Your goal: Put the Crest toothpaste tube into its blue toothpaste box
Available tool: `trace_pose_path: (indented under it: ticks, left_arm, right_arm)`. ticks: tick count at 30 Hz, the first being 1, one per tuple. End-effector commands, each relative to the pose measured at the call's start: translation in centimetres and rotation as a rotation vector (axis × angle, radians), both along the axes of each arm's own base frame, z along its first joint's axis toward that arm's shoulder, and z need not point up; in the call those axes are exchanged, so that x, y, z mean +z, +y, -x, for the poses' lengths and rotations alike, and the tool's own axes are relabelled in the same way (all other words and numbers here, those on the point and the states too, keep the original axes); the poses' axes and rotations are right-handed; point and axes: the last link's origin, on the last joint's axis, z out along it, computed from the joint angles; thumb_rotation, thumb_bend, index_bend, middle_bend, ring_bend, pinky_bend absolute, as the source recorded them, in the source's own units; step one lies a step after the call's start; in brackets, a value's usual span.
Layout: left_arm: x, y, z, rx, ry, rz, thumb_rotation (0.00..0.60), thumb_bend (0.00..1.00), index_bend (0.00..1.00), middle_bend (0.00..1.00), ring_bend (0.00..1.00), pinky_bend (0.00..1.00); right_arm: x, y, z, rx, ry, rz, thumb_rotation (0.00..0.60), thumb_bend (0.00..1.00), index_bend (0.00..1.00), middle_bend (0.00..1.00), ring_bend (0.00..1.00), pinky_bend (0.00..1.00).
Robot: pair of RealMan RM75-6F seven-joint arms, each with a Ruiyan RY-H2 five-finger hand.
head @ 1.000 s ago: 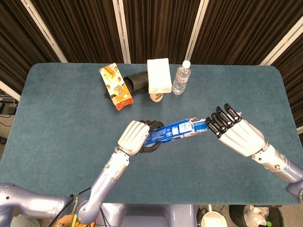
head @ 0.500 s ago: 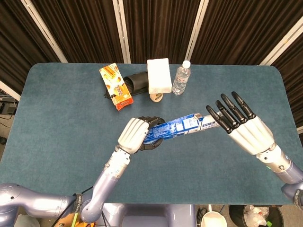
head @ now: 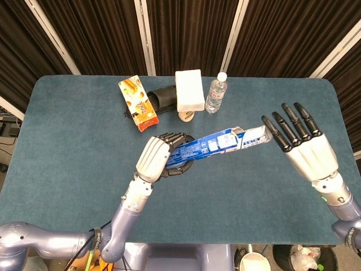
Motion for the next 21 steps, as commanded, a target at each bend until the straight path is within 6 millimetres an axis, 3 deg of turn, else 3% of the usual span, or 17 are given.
trace_pose_path:
  ticks: [1,11,21]
  left_arm:
    - [0.9,-0.6,1.7,-0.024,-0.081,-0.045,0.6,0.46,0.39,0.52,0.5,0.54]
    - [2.6,-1.7,5.2,-0.052,-0.223,-0.083,0.6,0.46,0.38,0.52,0.5,0.54]
    - [4.3,-2.7,6.3,-0.183,-0.406,-0.132,0.6,0.46,0.33,0.46,0.44,0.54]
  right_arm:
    - [0.4,-0.1,1.2,-0.055,-0.03,0.013,0.6,0.43,0.18,0.35,0.17,0.24]
    - [0.5,-0.3,2.0,-0.091,-0.057,0.018,0.6,0.43,0.18,0.35,0.17,0.24]
    - [0.0,-0.1,1.6,-0.09,-0.064,0.009,0.6,0.43,0.18,0.35,0.17,0.24]
